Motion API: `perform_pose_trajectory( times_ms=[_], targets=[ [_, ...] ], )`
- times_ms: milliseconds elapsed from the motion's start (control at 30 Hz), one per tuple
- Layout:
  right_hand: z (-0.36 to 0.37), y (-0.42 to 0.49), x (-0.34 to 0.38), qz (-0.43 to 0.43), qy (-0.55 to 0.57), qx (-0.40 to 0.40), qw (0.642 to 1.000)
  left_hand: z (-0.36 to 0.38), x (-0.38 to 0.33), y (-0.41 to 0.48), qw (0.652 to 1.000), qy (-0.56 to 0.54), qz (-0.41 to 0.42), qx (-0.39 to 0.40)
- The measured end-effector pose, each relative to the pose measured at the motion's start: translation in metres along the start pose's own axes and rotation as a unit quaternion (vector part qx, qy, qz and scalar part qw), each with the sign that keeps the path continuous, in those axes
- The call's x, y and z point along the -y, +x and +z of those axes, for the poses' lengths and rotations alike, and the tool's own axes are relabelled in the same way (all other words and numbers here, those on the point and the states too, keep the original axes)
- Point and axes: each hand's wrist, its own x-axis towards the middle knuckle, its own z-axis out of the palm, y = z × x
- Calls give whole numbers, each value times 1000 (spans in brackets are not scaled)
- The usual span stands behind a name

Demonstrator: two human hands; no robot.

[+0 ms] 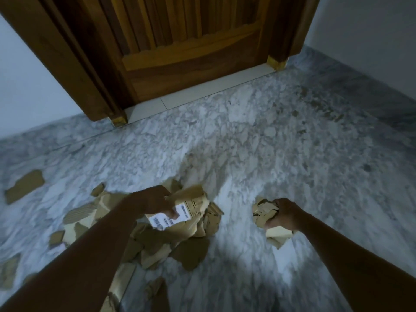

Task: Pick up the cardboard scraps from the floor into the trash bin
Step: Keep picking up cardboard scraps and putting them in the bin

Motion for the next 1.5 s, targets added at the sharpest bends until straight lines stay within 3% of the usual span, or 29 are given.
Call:
perform_pose_trajectory(
  times_ms=[67,233,600,933,1100,1233,1400,1500],
  targets=[
    [-4,-3,18,-28,-15,31,999,23,2,3,999,51,4,8],
    [-9,-5,47,-101,-26,95,990,78,7,24,996,55,48,-42],
    [-5,-14,50,-112,-20,74,991,87,7,20,998,12,50,-39],
    [-3,-17,63,-123,-27,60,990,105,-9,19,996,40,51,-56],
    [-6,-9,78,-105,46,45,992,76,10,9,997,-53,58,-28],
    [-2,-2,129,-62,223,7,973,6,52,-10,989,-57,14,-139],
    [48,16,221,-110,182,51,976,-29,110,-28,982,-62,-13,-175],
    [92,33,253,-108,126,37,985,-23,126,-23,979,-85,-12,-187]
  ],
)
